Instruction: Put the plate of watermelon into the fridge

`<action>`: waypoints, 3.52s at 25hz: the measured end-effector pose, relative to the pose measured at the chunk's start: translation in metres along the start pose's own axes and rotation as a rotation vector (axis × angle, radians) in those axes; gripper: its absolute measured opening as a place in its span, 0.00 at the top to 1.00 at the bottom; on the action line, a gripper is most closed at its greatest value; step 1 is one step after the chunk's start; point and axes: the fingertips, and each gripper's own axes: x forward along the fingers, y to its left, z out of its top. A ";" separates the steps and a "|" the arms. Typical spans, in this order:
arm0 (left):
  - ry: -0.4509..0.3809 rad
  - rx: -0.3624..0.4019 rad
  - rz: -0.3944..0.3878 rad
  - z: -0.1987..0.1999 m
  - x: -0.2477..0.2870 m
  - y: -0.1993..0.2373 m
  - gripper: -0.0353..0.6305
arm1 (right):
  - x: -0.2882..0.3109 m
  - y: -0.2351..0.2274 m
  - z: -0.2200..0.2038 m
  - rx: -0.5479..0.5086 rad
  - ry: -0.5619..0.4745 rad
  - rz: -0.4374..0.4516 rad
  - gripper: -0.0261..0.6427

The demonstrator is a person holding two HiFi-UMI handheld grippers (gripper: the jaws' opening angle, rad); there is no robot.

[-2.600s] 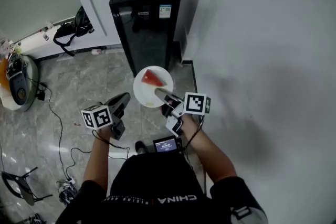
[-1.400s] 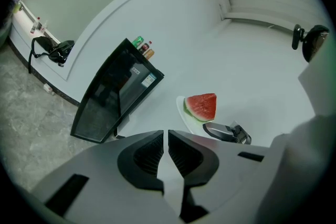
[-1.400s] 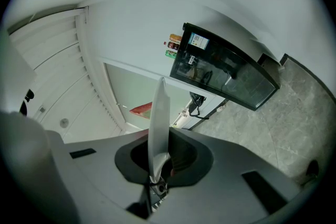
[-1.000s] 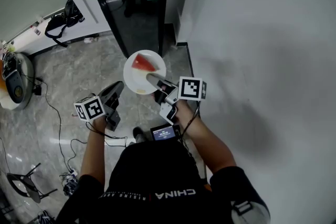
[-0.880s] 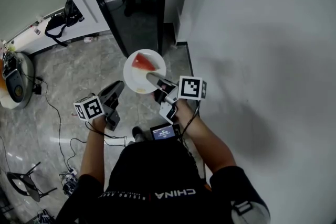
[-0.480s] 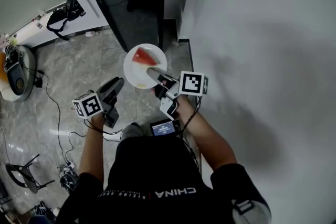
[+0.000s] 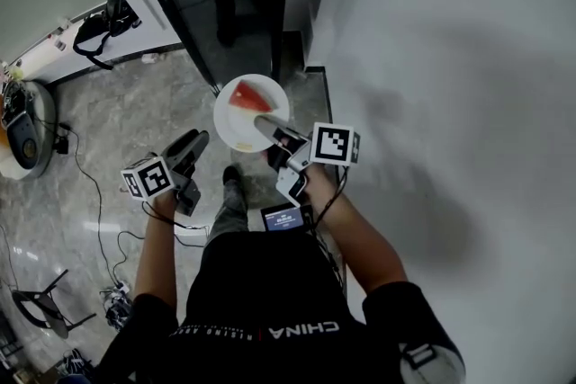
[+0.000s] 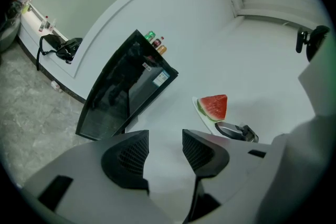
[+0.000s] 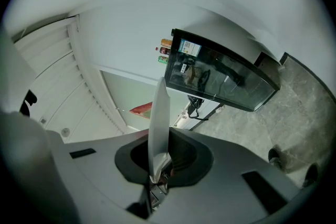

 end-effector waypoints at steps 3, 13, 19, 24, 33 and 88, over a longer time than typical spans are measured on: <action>0.001 0.000 -0.048 0.026 0.014 0.018 0.67 | 0.023 -0.005 0.014 -0.020 -0.018 -0.029 0.93; 0.071 0.005 -0.120 0.110 0.066 0.091 0.67 | 0.113 -0.005 0.074 -0.006 -0.116 -0.028 0.93; 0.126 0.029 -0.150 0.148 0.077 0.126 0.61 | 0.156 -0.004 0.090 -0.023 -0.155 -0.058 0.93; 0.133 0.043 -0.135 0.164 0.092 0.151 0.53 | 0.178 -0.006 0.100 0.003 -0.190 -0.038 0.93; 0.097 0.056 -0.144 0.180 0.094 0.145 0.50 | 0.176 -0.006 0.109 0.012 -0.195 -0.063 0.93; 0.058 0.583 0.184 0.319 0.197 0.266 0.76 | 0.189 -0.033 0.178 0.074 -0.192 -0.059 0.93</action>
